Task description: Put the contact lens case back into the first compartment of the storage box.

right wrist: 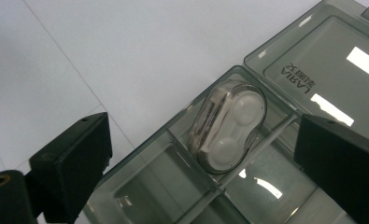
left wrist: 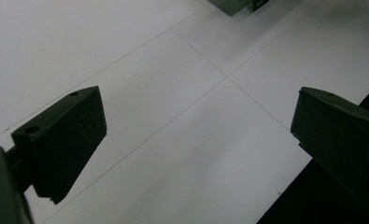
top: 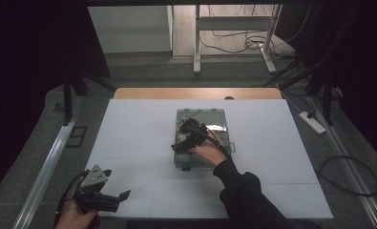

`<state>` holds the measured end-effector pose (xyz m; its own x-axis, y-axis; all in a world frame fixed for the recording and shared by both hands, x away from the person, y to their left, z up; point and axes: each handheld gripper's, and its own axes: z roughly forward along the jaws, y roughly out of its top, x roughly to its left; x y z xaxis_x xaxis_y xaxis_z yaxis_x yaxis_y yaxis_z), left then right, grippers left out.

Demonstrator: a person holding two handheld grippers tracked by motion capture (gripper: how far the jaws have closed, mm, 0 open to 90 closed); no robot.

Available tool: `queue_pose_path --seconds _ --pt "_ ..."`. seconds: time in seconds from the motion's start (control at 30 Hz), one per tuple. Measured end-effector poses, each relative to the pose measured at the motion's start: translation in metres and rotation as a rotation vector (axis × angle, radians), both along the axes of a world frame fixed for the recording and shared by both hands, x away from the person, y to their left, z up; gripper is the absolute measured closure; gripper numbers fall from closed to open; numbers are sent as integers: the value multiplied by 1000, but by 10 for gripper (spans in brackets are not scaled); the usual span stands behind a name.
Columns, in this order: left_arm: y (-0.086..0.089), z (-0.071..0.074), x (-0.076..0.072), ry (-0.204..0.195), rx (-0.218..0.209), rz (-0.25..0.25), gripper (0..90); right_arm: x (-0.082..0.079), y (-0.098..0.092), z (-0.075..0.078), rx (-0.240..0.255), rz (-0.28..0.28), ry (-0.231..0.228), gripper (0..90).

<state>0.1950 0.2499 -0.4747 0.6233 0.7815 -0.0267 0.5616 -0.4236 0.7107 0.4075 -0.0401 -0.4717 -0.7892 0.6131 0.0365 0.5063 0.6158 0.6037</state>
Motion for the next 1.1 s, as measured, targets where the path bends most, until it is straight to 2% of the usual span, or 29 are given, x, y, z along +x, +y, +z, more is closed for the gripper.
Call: queue_pose_path --seconds 0.07,0.27,0.53,0.63,1.1 --pt "0 0 0 1 -1 0 35 -2 -2 2 4 4 -6 40" --pt "0 0 0 1 -2 1 34 -9 -8 2 19 22 17 25" --pt "0 0 0 -1 -3 0 35 -19 -16 1 36 47 27 13" --pt "0 0 0 -1 -5 0 34 -21 -17 1 30 56 36 0" --pt "0 0 0 -2 -6 -1 34 -38 -28 2 28 79 10 0"
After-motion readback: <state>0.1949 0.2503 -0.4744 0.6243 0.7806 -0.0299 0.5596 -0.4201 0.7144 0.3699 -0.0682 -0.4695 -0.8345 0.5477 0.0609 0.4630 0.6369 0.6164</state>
